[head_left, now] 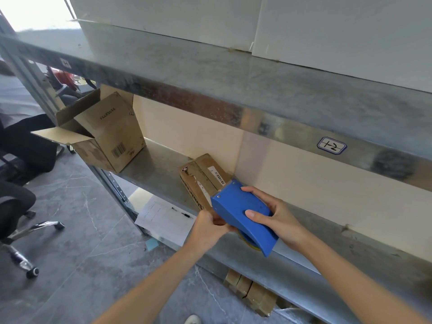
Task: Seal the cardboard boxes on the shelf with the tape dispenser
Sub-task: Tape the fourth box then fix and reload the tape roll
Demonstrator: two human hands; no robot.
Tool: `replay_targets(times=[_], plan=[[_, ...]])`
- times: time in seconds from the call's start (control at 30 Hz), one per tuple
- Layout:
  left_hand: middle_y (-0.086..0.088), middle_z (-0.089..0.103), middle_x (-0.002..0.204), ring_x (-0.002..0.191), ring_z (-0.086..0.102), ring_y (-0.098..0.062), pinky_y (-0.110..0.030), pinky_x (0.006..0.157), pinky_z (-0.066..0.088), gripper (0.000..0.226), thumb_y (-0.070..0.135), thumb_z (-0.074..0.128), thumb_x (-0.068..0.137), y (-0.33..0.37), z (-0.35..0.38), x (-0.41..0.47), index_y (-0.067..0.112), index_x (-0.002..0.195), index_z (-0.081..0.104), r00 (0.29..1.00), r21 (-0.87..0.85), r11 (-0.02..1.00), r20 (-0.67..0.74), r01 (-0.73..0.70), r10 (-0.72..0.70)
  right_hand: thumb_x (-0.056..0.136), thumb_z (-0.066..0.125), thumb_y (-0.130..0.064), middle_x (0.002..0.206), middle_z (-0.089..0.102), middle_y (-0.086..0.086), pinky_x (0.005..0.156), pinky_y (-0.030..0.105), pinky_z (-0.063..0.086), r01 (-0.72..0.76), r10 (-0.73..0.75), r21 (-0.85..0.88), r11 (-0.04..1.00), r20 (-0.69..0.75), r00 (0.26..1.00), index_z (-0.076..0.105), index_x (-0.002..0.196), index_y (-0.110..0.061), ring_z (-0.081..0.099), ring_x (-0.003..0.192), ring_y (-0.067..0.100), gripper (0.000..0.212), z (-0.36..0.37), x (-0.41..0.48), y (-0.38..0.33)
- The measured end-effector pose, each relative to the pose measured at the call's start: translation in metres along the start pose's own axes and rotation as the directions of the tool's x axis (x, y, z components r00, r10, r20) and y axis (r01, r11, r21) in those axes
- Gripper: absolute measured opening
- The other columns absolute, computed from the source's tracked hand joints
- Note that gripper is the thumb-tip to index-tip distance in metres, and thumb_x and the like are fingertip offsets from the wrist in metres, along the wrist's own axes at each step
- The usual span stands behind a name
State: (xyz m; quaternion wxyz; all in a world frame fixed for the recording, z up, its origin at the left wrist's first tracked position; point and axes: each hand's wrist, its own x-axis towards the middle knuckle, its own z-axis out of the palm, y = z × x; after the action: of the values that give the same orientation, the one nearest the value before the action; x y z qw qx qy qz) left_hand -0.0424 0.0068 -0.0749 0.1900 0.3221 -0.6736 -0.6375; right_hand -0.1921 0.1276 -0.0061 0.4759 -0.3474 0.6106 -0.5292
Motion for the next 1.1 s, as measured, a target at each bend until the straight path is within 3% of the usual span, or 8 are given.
replay_targets(times=[0.17, 0.3, 0.4, 0.47, 0.63, 0.77, 0.9, 1.1], plan=[[0.016, 0.077, 0.088, 0.089, 0.073, -0.005, -0.024, 0.081, 0.057, 0.028, 0.003, 0.079, 0.081, 0.0, -0.005, -0.001, 0.029, 0.093, 0.075, 0.998, 0.093, 0.994, 0.004, -0.056, 0.056, 0.08, 0.075, -0.032, 0.119, 0.066, -0.016, 0.078, 0.025, 0.055, -0.011, 0.011, 0.005, 1.0, 0.004, 1.0, 0.061, 0.126, -0.043, 0.069, 0.099, 0.015, 0.049, 0.001, 0.002, 0.0], [0.027, 0.069, 0.075, 0.079, 0.069, 0.008, -0.009, 0.072, 0.05, 0.017, -0.004, 0.075, 0.081, 0.002, -0.011, 0.001, 0.006, 0.095, 0.077, 0.987, 0.236, 0.958, 0.034, -0.164, 0.16, 0.08, 0.073, -0.032, 0.122, 0.066, -0.011, 0.078, 0.026, 0.055, -0.03, 0.029, 0.043, 0.999, 0.019, 0.999, 0.059, 0.129, -0.042, 0.069, 0.099, 0.017, 0.052, 0.001, 0.005, 0.0], [0.033, 0.063, 0.066, 0.072, 0.065, 0.015, -0.004, 0.068, 0.046, 0.011, -0.006, 0.074, 0.08, 0.0, -0.012, 0.002, 0.0, 0.089, 0.076, 0.976, 0.293, 0.932, 0.028, -0.214, 0.215, 0.081, 0.072, -0.032, 0.122, 0.066, -0.012, 0.078, 0.026, 0.054, -0.036, 0.034, 0.037, 0.999, 0.045, 0.998, 0.06, 0.128, -0.043, 0.069, 0.098, 0.016, 0.05, 0.002, 0.008, -0.004], [0.029, 0.066, 0.071, 0.076, 0.066, 0.011, -0.007, 0.072, 0.049, 0.012, -0.003, 0.074, 0.081, -0.001, -0.01, 0.002, 0.004, 0.091, 0.075, 0.976, 0.282, 0.936, 0.016, -0.212, 0.216, 0.082, 0.071, -0.031, 0.122, 0.066, -0.011, 0.078, 0.025, 0.054, -0.039, 0.037, 0.042, 0.998, 0.051, 0.998, 0.06, 0.128, -0.042, 0.069, 0.098, 0.015, 0.049, 0.001, 0.009, -0.005], [0.0, 0.078, 0.1, 0.095, 0.074, -0.02, -0.043, 0.091, 0.057, 0.029, -0.004, 0.067, 0.088, -0.002, -0.009, 0.005, 0.022, 0.102, 0.074, 0.998, -0.014, 1.0, 0.065, -0.025, 0.026, 0.082, 0.072, -0.033, 0.123, 0.066, -0.011, 0.081, 0.028, 0.056, -0.023, 0.022, 0.02, 1.0, 0.025, 0.999, 0.061, 0.127, -0.044, 0.068, 0.102, 0.018, 0.048, 0.0, 0.007, -0.001], [-0.009, 0.075, 0.109, 0.102, 0.072, -0.027, -0.04, 0.098, 0.054, 0.027, 0.002, 0.067, 0.089, -0.004, -0.013, 0.005, 0.007, 0.115, 0.069, 0.991, -0.128, 0.992, 0.132, 0.011, 0.006, 0.08, 0.073, -0.036, 0.126, 0.065, -0.01, 0.085, 0.031, 0.056, -0.008, 0.008, 0.023, 1.0, 0.006, 1.0, 0.061, 0.126, -0.045, 0.067, 0.105, 0.02, 0.049, -0.002, 0.007, -0.001], [-0.002, 0.076, 0.099, 0.095, 0.072, -0.017, -0.04, 0.096, 0.055, 0.034, 0.021, 0.086, 0.075, -0.007, -0.013, 0.004, 0.015, 0.105, 0.072, 0.986, 0.022, 1.0, 0.164, 0.009, -0.012, 0.073, 0.076, -0.045, 0.128, 0.065, -0.007, 0.085, 0.031, 0.055, -0.004, 0.004, 0.057, 0.998, -0.003, 1.0, 0.06, 0.127, -0.044, 0.067, 0.107, 0.022, 0.057, -0.004, 0.008, -0.002], [-0.013, 0.077, 0.097, 0.095, 0.074, -0.027, -0.039, 0.095, 0.055, 0.017, 0.009, 0.073, 0.088, -0.013, -0.01, -0.004, -0.002, 0.101, 0.073, 0.962, -0.062, 0.995, 0.265, 0.079, -0.06, 0.08, 0.073, -0.035, 0.128, 0.065, -0.006, 0.087, 0.032, 0.056, -0.003, 0.002, 0.053, 0.999, 0.007, 1.0, 0.06, 0.128, -0.042, 0.066, 0.109, 0.024, 0.05, -0.003, 0.009, -0.001]])
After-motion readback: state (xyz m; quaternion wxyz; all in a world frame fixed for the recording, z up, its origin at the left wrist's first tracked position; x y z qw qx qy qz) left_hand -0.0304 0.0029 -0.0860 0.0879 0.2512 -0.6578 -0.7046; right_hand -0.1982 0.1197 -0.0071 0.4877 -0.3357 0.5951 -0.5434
